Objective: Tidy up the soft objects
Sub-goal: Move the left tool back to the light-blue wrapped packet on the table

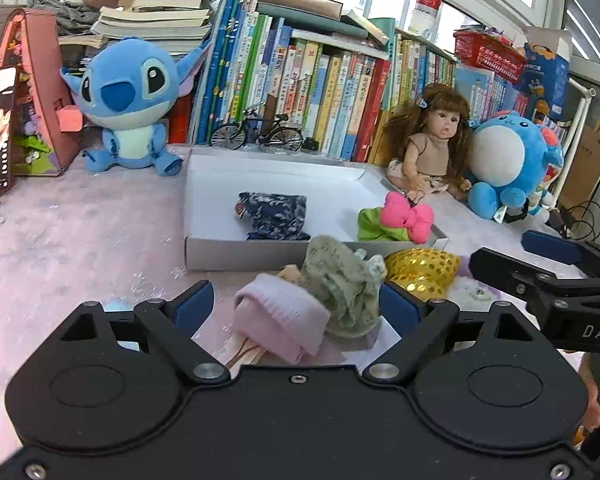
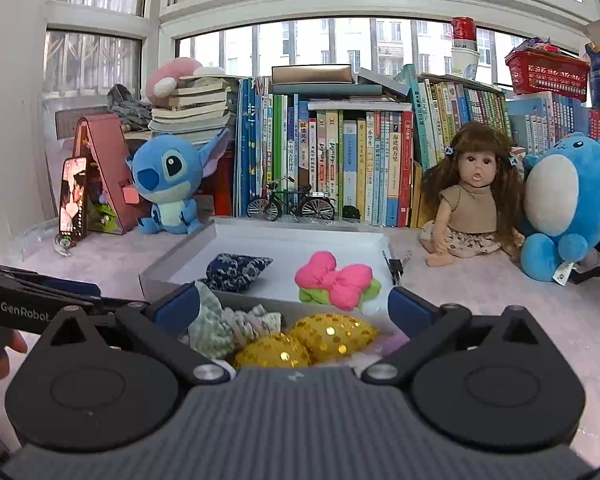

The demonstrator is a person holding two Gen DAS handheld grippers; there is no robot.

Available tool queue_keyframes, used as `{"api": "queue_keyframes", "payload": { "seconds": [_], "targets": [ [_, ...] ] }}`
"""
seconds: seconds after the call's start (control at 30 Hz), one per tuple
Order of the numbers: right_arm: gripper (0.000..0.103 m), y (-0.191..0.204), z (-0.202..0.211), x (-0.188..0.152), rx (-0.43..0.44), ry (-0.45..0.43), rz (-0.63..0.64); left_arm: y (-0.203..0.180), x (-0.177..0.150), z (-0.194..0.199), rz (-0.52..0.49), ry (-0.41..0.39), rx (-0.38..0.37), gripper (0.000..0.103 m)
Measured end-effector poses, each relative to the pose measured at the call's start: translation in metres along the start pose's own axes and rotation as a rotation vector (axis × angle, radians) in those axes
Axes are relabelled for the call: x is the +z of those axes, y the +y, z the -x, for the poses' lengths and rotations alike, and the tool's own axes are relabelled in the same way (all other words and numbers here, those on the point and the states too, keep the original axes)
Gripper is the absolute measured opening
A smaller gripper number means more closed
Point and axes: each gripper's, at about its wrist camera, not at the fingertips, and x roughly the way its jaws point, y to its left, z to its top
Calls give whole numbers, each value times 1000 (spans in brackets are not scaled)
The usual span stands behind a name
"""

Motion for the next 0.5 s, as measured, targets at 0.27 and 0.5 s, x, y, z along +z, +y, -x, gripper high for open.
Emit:
{"api": "queue_keyframes", "payload": {
  "seconds": [0.27,0.5],
  "targets": [
    [103,3,7,-16,-46,7,24,7,-13,3,-10,1,39,89],
    [103,2,8,-29,-73,36,13,14,-21,6,-21,-3,72,89]
  ]
}}
